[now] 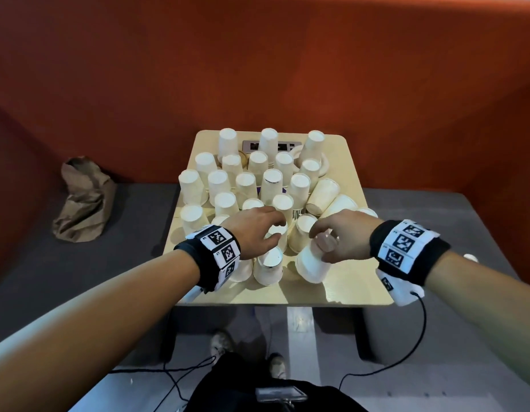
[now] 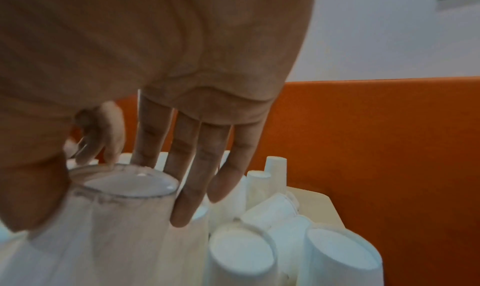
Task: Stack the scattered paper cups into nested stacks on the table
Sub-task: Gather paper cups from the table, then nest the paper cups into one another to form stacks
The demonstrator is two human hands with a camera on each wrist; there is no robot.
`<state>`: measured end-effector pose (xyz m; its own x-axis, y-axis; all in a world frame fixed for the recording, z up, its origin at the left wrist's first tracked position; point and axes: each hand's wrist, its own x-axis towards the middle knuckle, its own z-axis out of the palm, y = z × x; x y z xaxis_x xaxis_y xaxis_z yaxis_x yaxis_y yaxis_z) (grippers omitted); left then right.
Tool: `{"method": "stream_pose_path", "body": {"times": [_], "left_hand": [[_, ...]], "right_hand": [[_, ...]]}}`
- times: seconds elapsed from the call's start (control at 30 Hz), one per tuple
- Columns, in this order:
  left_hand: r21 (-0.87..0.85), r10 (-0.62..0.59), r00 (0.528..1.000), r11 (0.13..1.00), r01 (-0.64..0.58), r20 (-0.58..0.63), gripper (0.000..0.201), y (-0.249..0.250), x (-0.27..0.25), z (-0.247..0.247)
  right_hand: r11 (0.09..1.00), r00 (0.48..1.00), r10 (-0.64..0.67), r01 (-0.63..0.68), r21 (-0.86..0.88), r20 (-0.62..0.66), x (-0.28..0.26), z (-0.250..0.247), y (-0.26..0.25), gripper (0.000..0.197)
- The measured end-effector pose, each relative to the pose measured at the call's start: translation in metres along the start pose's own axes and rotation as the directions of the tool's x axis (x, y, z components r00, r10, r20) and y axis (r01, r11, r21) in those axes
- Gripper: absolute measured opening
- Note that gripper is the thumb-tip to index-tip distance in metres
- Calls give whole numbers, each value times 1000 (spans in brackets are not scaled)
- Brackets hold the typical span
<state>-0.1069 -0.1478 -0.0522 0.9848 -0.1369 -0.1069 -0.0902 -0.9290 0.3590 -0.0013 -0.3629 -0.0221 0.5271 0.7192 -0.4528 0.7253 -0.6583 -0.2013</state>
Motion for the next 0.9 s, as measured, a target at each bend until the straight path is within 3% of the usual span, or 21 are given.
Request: {"method": "stream_pose_path", "body": {"times": [0.2, 0.33, 0.4, 0.47, 0.53, 0.7, 0.83, 0.9], "left_hand": [[-33, -45, 999, 998, 45, 10, 53, -5, 2, -7], [-30, -27, 999, 999, 28, 27, 81, -5, 1, -14], [-36, -28, 999, 999, 26, -44, 71, -2, 1, -17], [-43, -26, 986, 999, 19, -167, 46, -2, 3, -22], [-24, -40, 975, 999, 36, -217, 38, -5, 3, -28], [-3, -127, 965, 992, 130, -229, 49, -20, 6, -38], [-41, -177, 948, 984, 173, -264, 35, -40, 25, -55], [-64, -202, 943, 979, 192, -264, 48, -52, 37, -68]], "right_hand": [[947, 980, 29, 37, 320, -197, -8, -49, 15, 37], [777, 963, 47, 132, 616, -266, -1, -65, 26, 40], [717, 959, 43, 165, 677, -279, 3, -66, 26, 45], [684, 956, 41, 184, 705, -290, 7, -65, 23, 48], [652, 953, 46, 199, 731, -300, 11, -63, 21, 45], [639, 938, 69, 221, 737, -341, 28, -62, 7, 30], [690, 850, 132, 291, 663, -511, 52, -67, -5, 35], [714, 807, 163, 301, 633, -568, 66, -70, -12, 33]]}}
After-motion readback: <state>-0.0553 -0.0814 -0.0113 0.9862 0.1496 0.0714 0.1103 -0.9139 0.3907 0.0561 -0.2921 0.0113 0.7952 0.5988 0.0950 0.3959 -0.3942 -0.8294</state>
